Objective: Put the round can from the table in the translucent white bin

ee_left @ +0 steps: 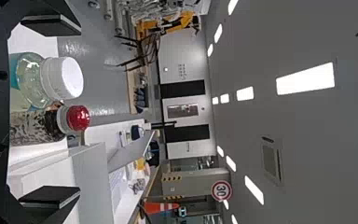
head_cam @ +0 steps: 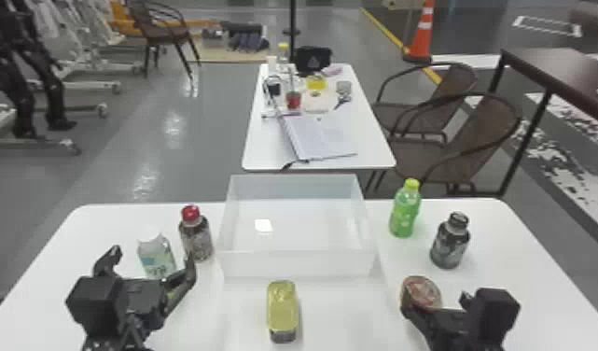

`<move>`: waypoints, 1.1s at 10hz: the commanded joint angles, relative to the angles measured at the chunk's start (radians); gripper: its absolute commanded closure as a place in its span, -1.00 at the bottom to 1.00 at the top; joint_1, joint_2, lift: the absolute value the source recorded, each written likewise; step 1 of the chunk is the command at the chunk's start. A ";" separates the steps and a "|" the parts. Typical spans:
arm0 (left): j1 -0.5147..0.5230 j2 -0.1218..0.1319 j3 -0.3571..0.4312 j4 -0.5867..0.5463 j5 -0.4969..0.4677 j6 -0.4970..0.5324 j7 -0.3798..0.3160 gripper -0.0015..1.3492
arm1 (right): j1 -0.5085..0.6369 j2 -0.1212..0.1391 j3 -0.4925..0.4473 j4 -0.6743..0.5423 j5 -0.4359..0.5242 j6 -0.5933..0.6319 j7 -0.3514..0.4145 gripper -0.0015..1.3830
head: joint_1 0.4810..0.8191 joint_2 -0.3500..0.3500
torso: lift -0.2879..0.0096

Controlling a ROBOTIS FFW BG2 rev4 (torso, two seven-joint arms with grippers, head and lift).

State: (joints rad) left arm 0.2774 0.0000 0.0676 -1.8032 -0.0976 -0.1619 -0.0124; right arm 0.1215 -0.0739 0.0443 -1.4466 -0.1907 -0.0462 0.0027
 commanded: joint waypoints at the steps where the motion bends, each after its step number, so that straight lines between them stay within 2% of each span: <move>1: -0.004 -0.003 0.001 0.001 0.004 -0.005 0.000 -0.85 | -0.025 -0.001 0.000 0.035 0.007 0.000 0.006 -0.86 | -0.60 0.00 | 0.26; 11: -0.003 -0.003 0.008 0.005 0.024 -0.024 0.000 -0.85 | -0.102 -0.006 -0.001 0.170 0.023 0.016 0.017 -0.87 | -0.60 0.00 | 0.26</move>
State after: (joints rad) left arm 0.2746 0.0000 0.0741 -1.7979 -0.0753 -0.1851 -0.0127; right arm 0.0240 -0.0786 0.0445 -1.2837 -0.1682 -0.0308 0.0200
